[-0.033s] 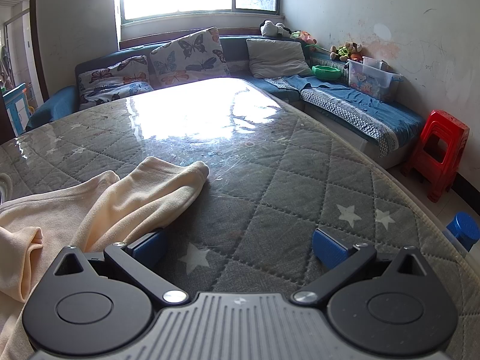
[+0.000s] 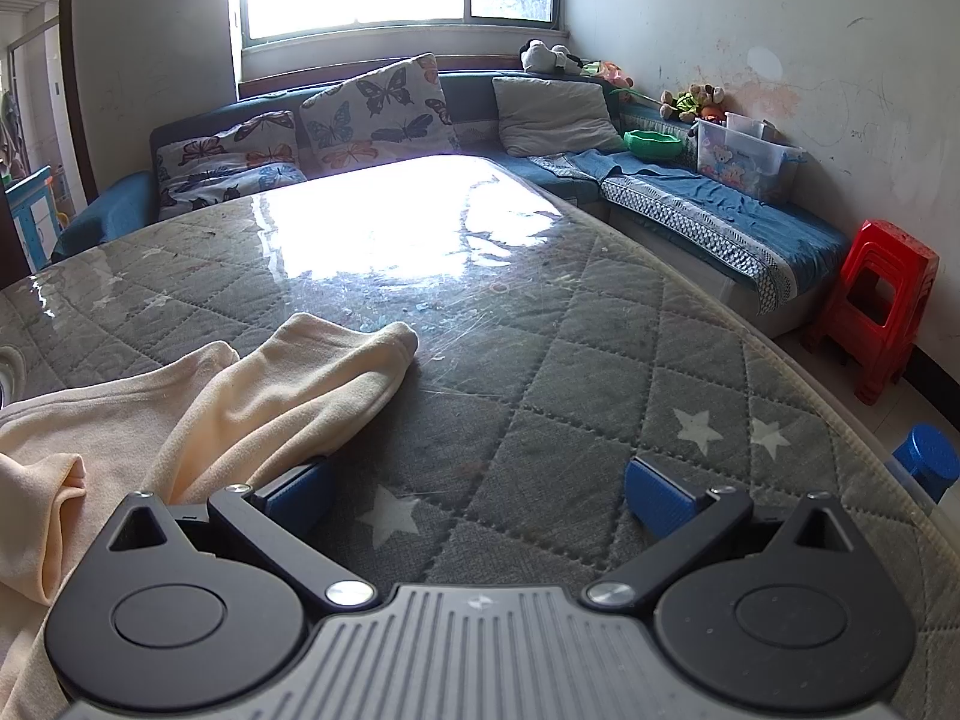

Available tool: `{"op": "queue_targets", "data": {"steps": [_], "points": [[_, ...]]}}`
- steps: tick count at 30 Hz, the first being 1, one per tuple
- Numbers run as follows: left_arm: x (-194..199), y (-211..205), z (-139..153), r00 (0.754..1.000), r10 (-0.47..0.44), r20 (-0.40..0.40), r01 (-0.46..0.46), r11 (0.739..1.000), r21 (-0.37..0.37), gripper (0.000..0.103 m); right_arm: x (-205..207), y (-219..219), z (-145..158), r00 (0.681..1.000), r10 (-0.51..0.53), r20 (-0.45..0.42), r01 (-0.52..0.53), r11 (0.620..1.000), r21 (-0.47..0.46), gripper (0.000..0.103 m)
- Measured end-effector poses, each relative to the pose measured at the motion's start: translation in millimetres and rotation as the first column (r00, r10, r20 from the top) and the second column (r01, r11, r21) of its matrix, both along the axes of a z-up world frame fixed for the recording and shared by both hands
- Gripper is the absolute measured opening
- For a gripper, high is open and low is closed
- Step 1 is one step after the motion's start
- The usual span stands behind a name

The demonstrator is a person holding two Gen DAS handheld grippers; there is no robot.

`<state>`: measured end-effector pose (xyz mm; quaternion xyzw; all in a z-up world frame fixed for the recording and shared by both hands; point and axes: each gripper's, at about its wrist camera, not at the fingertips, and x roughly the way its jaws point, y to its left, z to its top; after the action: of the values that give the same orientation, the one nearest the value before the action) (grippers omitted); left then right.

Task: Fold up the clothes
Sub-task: 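Reach both tools toward the crumpled cream sweatshirt on the table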

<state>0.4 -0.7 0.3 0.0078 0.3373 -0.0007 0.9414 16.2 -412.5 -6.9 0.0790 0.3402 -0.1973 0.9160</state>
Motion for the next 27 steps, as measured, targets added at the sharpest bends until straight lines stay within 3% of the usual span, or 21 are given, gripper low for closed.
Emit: {"op": "queue_targets", "data": {"steps": [9, 20, 27], "points": [[2, -6, 5, 1.000, -0.004, -0.016, 0.005, 1.000, 0.029, 0.103, 1, 0, 0, 1.000, 0.000, -0.002, 0.000, 1.000, 0.002, 0.103], [-6, -51, 43, 0.984, -0.157, 0.083, 0.152, 0.986, 0.068, 0.103, -11, -3, 4, 0.999, 0.038, -0.001, -0.038, 0.999, 0.036, 0.103], [2, -99, 53, 0.951, -0.294, 0.095, 0.280, 0.950, 0.139, 0.102, -33, -2, 18, 0.998, 0.053, 0.037, -0.055, 0.997, 0.049, 0.102]]}}
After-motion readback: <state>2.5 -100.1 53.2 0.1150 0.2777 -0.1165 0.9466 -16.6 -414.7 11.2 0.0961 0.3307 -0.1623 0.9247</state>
